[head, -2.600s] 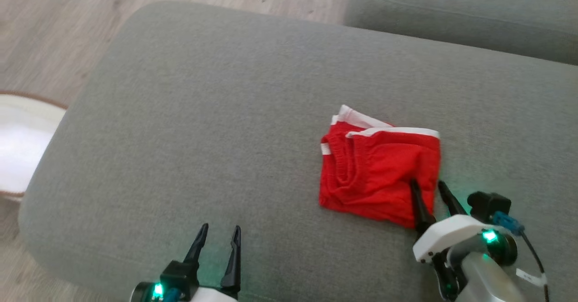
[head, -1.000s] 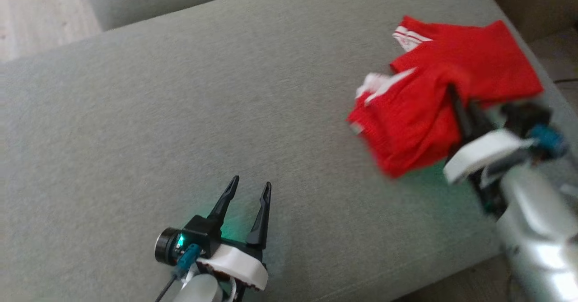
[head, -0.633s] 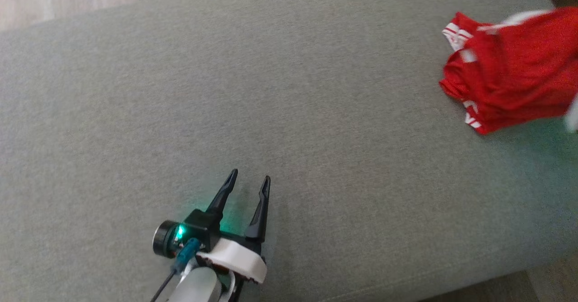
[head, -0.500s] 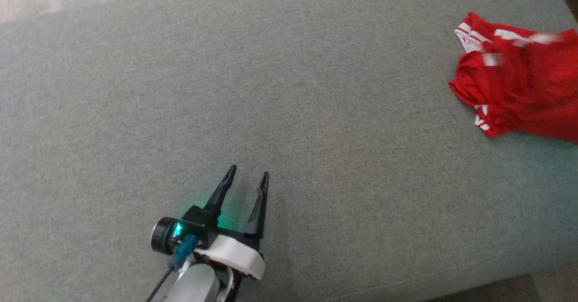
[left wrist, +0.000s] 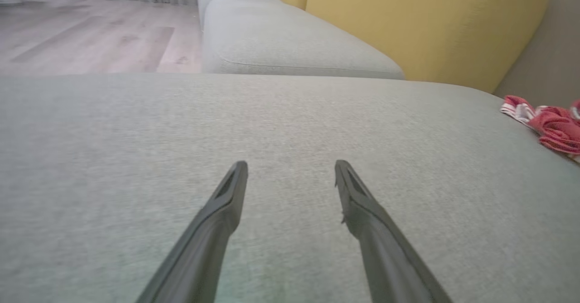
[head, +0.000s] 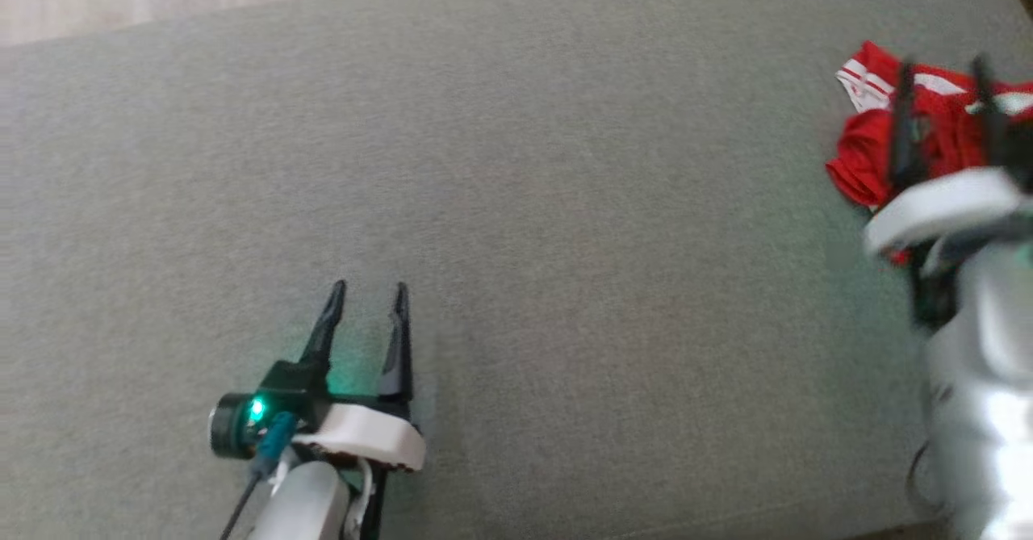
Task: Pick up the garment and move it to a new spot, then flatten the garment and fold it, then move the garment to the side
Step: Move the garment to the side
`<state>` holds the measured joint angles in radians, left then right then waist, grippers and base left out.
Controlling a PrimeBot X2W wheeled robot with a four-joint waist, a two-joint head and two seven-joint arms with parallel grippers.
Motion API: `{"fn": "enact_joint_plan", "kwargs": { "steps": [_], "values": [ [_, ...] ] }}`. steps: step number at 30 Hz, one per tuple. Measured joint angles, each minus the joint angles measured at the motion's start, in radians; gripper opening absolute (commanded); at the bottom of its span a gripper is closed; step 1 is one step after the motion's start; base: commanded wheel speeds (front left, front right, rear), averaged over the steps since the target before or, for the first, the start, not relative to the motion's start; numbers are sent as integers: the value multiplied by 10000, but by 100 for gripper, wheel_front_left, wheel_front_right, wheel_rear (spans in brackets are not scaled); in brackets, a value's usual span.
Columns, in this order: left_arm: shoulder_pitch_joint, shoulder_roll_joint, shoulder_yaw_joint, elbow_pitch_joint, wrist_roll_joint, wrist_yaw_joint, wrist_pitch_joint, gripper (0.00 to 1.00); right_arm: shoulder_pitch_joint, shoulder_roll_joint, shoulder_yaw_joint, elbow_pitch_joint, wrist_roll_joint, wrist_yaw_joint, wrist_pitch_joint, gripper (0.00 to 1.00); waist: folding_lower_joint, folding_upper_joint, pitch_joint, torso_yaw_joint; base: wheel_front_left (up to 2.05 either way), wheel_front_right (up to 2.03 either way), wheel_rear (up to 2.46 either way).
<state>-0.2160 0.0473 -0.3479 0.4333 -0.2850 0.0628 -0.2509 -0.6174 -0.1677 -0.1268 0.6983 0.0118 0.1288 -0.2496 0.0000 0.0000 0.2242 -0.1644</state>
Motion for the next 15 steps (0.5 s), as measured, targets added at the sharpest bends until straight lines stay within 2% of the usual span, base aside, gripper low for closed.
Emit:
{"fn": "enact_joint_plan", "kwargs": {
  "steps": [6,15],
  "values": [
    [395,-2,633,-111,128,169,0,100,2267,867,556,-1450,462,0,-15,100,0,0,-262,573,0,0,0],
    [997,-6,1154,-173,445,257,0,100,3733,1106,1014,-2685,523,0,-17,100,-1,0,-764,1628,0,0,0]
  ]
}}
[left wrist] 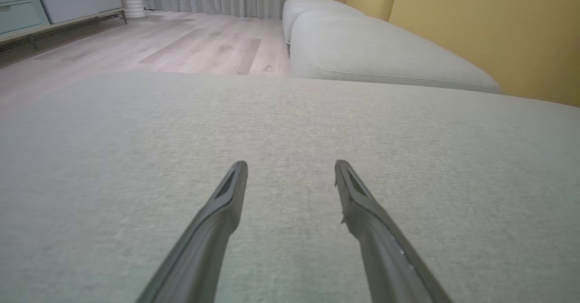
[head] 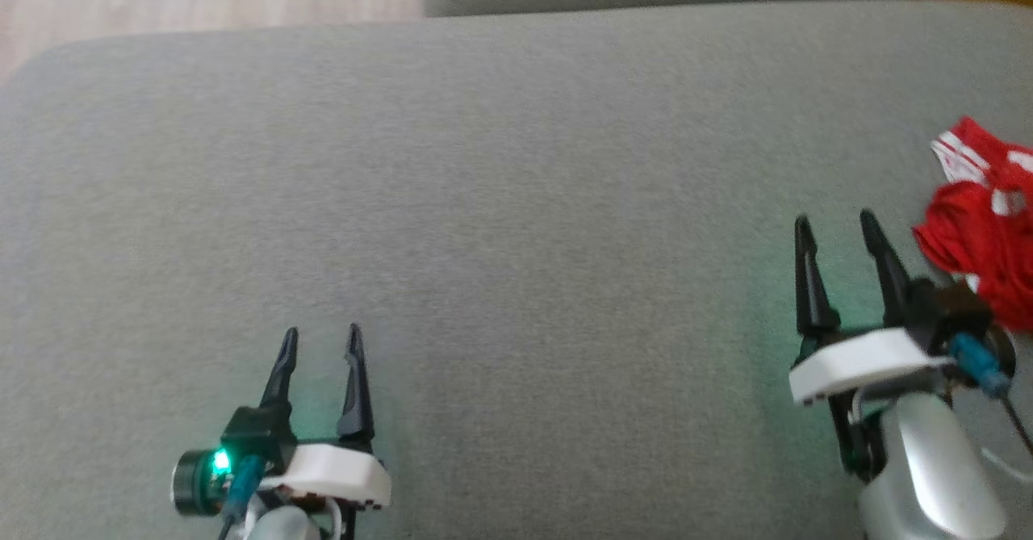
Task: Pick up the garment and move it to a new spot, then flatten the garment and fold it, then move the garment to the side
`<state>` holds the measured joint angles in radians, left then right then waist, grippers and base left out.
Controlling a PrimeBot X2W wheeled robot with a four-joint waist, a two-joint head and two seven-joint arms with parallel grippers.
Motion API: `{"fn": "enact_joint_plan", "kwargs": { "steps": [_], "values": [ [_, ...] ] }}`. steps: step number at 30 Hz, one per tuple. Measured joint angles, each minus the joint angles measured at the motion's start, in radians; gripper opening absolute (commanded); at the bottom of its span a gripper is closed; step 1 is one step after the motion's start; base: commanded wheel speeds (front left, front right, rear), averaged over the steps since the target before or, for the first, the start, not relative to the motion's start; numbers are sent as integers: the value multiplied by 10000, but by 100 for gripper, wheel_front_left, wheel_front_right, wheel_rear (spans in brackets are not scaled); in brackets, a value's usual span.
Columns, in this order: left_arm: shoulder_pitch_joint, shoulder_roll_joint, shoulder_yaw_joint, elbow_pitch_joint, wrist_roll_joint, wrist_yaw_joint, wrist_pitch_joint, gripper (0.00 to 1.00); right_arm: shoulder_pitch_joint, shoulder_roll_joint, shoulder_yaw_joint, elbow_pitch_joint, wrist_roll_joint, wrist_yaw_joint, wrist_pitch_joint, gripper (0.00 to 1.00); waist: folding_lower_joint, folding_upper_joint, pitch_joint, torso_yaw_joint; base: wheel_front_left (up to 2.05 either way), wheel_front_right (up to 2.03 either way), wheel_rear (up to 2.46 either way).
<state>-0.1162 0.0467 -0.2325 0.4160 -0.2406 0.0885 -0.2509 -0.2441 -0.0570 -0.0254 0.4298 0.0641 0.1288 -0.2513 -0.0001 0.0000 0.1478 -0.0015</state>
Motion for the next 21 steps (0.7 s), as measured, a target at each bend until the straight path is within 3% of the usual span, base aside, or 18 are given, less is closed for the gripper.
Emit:
{"fn": "enact_joint_plan", "kwargs": {
  "steps": [10,21],
  "values": [
    [572,10,443,-36,38,-272,0,100,982,67,153,69,798,0,0,100,-1,0,-732,806,0,0,0],
    [1212,8,865,-111,25,-589,0,100,1430,81,414,217,1035,0,0,100,-1,0,-1389,746,0,0,0]
  ]
}}
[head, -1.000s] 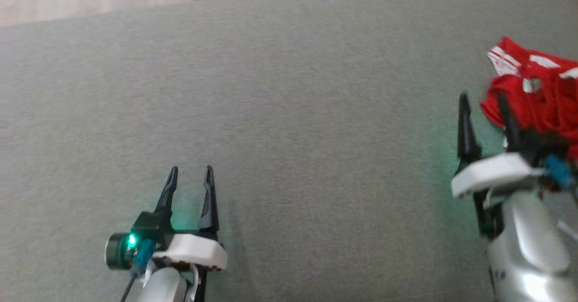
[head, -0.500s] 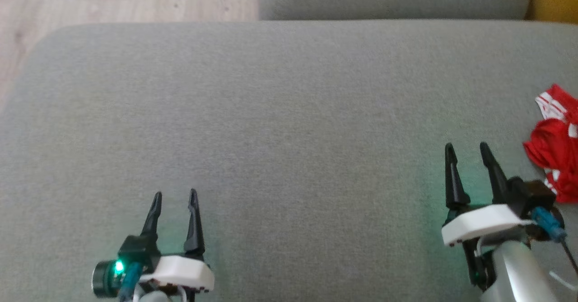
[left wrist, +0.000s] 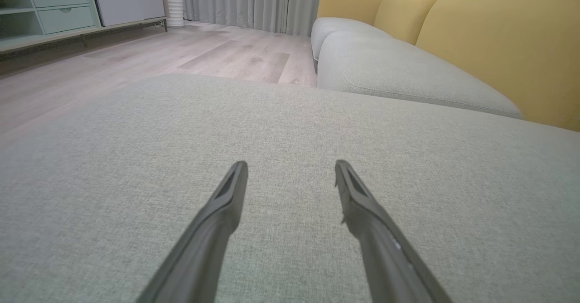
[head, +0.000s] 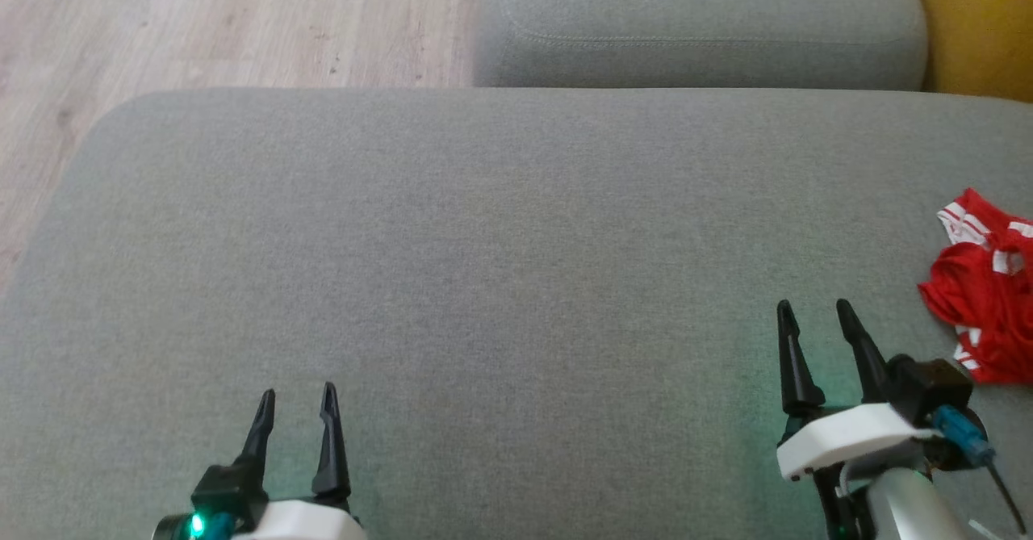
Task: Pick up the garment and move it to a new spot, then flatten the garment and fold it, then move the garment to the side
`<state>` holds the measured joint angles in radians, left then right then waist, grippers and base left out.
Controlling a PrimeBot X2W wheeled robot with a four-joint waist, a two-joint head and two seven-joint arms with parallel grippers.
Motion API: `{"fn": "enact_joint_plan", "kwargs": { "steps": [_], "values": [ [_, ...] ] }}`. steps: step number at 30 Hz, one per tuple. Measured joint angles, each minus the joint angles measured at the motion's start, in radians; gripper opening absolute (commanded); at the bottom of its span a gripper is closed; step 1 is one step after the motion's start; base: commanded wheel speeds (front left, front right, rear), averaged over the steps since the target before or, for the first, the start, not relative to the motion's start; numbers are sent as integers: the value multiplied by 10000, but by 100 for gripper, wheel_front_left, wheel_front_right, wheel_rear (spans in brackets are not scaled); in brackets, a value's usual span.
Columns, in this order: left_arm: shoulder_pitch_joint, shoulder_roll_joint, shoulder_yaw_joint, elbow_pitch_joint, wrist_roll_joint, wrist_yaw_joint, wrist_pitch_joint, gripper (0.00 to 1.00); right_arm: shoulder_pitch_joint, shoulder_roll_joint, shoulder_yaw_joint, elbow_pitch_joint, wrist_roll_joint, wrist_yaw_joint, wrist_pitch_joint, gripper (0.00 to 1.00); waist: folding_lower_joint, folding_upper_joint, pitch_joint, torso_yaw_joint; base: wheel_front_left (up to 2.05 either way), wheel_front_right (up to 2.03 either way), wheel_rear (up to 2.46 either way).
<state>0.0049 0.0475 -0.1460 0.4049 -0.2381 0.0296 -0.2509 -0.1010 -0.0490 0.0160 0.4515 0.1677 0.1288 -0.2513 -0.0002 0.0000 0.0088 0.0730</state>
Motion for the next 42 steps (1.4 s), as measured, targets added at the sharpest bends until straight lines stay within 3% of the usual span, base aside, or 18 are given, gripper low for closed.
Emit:
{"fn": "enact_joint_plan", "kwargs": {
  "steps": [3,4,12,42],
  "values": [
    [38,2,82,6,-132,-136,0,100,85,0,40,21,2,0,0,100,1,0,-45,-79,0,0,0],
    [37,2,96,13,-278,-226,0,0,93,0,50,36,13,0,0,0,1,0,-55,-96,0,0,0],
    [493,-10,92,857,-502,-221,117,0,732,36,59,957,163,0,71,0,1,0,-68,-122,0,0,0],
    [368,-10,537,385,-3791,-564,978,0,707,38,-291,301,3710,0,974,0,2,0,-64,-275,0,0,0]
  ]
}}
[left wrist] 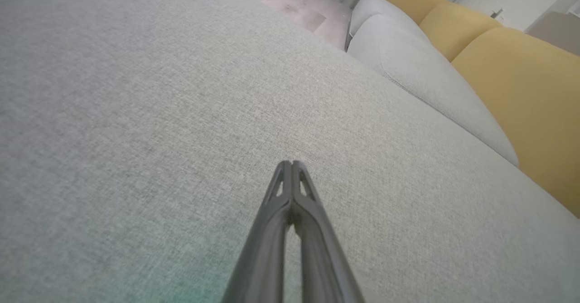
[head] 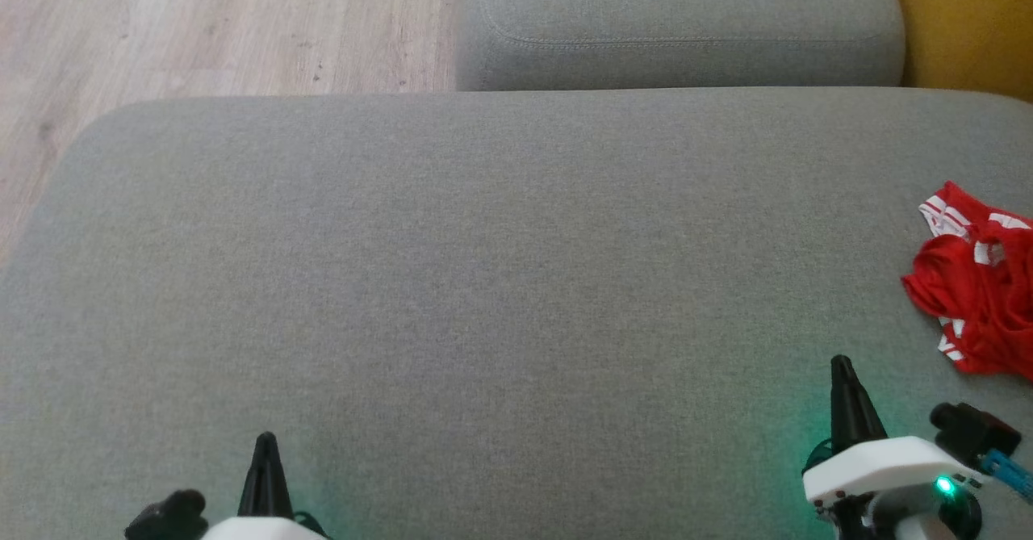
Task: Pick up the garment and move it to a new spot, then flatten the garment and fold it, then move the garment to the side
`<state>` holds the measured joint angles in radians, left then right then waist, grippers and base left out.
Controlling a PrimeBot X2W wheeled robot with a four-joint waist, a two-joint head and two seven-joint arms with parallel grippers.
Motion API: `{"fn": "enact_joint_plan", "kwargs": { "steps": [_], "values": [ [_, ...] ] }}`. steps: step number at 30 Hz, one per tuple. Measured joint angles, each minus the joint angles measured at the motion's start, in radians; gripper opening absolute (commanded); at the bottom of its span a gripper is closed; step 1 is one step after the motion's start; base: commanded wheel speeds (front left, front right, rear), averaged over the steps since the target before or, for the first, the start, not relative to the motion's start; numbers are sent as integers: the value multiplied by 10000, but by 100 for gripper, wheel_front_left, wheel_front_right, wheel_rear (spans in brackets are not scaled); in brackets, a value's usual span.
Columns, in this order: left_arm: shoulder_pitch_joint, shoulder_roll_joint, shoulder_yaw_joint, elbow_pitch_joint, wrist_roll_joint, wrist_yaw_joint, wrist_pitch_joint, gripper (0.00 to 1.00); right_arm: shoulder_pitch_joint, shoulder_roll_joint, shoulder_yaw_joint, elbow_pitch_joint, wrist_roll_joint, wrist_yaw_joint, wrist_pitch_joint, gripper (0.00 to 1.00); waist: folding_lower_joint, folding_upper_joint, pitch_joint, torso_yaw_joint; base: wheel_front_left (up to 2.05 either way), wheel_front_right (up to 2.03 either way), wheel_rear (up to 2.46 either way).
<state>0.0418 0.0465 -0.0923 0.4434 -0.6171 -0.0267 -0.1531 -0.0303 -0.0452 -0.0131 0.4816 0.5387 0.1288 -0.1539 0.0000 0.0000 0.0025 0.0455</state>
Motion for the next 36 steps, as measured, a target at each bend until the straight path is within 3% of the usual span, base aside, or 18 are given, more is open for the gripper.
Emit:
{"fn": "enact_joint_plan", "kwargs": {
  "steps": [36],
  "values": [
    [-382,-2,639,-616,-3703,-353,1005,0,-17,2,-464,-732,3977,0,968,0,0,0,2,-172,0,0,0]
  ]
}}
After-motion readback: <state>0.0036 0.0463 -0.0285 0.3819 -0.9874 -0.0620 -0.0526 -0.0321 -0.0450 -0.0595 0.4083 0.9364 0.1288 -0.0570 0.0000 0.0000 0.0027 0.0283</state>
